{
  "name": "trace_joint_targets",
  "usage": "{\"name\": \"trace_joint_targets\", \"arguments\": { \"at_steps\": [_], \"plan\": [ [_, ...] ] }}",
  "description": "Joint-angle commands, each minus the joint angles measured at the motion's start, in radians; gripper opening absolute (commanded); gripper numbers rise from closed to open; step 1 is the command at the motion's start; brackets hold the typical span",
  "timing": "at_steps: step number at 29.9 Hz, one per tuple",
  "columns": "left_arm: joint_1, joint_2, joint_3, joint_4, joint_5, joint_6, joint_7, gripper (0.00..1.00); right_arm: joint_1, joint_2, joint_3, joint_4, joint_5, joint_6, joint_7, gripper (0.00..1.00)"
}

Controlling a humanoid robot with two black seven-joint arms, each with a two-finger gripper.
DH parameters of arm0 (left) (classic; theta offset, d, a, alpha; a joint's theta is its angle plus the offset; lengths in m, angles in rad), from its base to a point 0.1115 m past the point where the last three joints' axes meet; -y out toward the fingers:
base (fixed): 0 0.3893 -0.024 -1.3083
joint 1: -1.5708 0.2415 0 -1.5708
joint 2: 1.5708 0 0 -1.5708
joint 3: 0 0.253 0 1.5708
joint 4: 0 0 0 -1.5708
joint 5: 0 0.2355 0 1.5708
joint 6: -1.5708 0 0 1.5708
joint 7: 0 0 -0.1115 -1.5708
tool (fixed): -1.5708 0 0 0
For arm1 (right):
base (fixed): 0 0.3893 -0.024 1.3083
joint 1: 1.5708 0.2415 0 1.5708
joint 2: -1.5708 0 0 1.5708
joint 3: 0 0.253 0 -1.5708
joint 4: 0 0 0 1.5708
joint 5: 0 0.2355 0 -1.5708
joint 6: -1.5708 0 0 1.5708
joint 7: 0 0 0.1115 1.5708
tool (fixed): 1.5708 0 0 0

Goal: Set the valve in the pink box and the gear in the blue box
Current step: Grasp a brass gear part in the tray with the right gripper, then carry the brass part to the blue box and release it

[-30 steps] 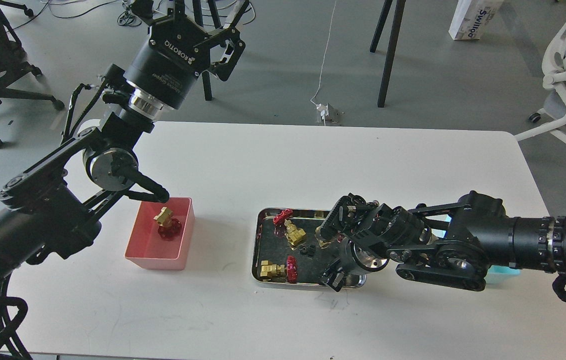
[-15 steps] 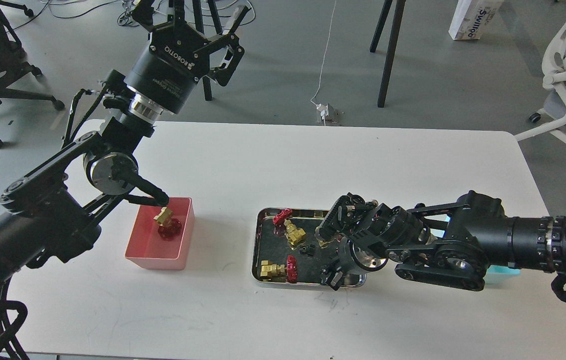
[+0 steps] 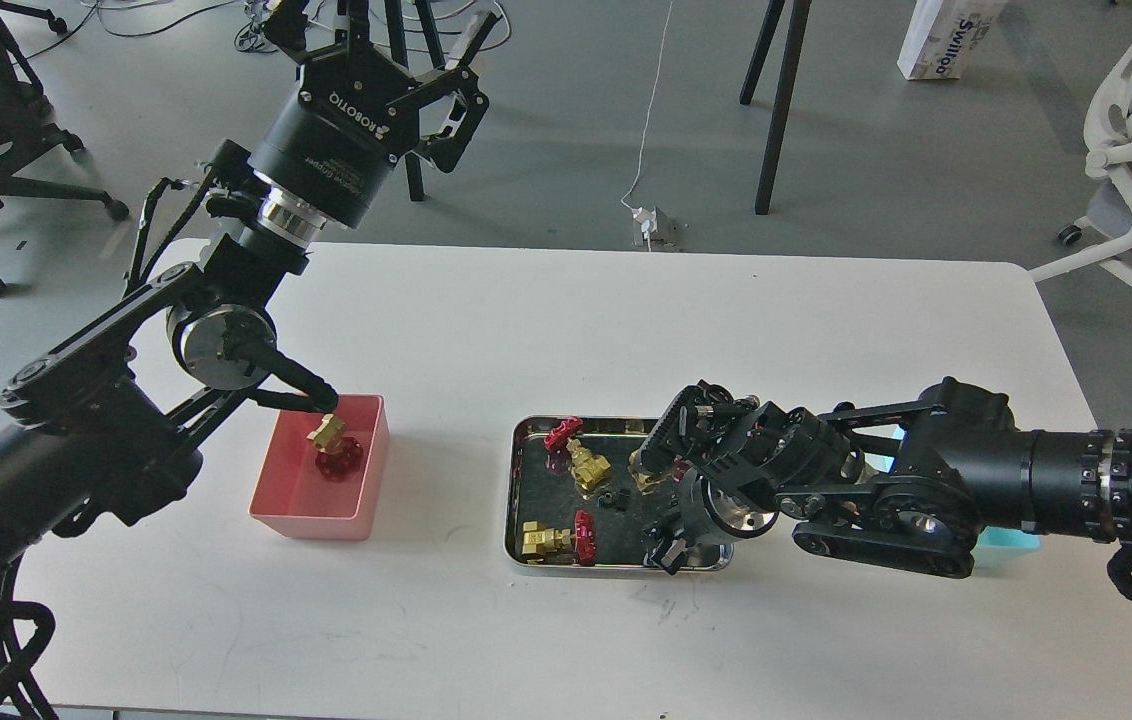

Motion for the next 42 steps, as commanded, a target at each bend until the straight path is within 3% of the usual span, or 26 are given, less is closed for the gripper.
{"name": "trace_joint_targets", "arguments": {
  "at_steps": [1,4,8,14,24,26,28,31,34,39,42],
  "plan": [
    [0.0,-0.001,0.0,0.0,0.0,0.0,0.0,0.78,0.021,-0.079,0.057,0.035,0.004,0.0,0.0,0.03],
    [0.0,-0.003,0.0,0.0,0.0,0.0,0.0,0.78,0.031,-0.188,0.149,0.099,0.007,0.0,0.003,0.02],
    [0.0,-0.007,0.005,0.0,0.0,0.0,0.0,0.78,0.017,-0.427,0.279,0.177,0.003,0.0,0.001,0.02],
    [0.0,-0.032,0.013,0.002,0.0,0.002,0.0,0.79,0.001,-0.748,0.301,0.208,-0.011,0.0,0.001,0.02],
    [0.002,-0.066,0.014,0.003,0.023,0.003,0.0,0.79,-0.161,-0.78,0.287,0.207,-0.013,0.0,0.0,0.05],
    [0.002,-0.066,0.014,0.003,0.023,0.003,0.0,0.79,-0.179,-0.768,0.29,0.207,-0.011,0.0,0.0,0.16],
    [0.002,-0.067,0.014,0.003,0.023,0.005,0.0,0.79,-0.189,-0.759,0.299,0.205,-0.01,0.0,0.0,0.36],
    [0.009,-0.067,0.014,0.003,0.023,0.005,0.0,0.79,-0.189,-0.756,0.302,0.205,0.001,0.0,0.001,0.57],
    [0.022,-0.067,0.014,0.003,0.023,0.005,0.0,0.79,-0.189,-0.759,0.307,0.208,0.006,0.0,0.001,1.0],
    [0.026,-0.063,0.016,0.003,0.023,0.003,0.0,0.79,-0.189,-0.768,0.391,0.211,0.024,0.0,0.001,1.0],
    [0.016,-0.046,0.016,0.011,0.025,0.003,0.0,0.79,-0.189,-0.763,0.498,0.194,0.161,0.0,0.003,1.0]
  ]
}}
